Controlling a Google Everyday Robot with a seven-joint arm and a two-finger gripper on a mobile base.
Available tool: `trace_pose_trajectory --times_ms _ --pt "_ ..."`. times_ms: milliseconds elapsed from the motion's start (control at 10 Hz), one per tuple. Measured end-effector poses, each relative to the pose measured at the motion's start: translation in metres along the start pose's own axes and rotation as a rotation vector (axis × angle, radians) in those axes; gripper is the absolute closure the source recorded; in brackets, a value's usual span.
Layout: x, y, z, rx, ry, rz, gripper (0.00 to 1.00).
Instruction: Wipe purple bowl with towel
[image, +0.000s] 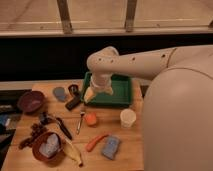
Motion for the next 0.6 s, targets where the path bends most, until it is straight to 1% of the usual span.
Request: trace_pose_trajectory --times_ms 200,300,400,600 --pt "0.0 -0.003 -0.003 -0.006 -0.008 -0.007 0.22" --pt "0.0 0.0 -0.005 -0.011 -0.015 -0.036 0.22" --pt "0.001 0.013 -0.003 -0.019 -0.017 -0.076 0.22" --pt "0.007 0.053 0.002 -0.038 -0.012 -0.172 0.22"
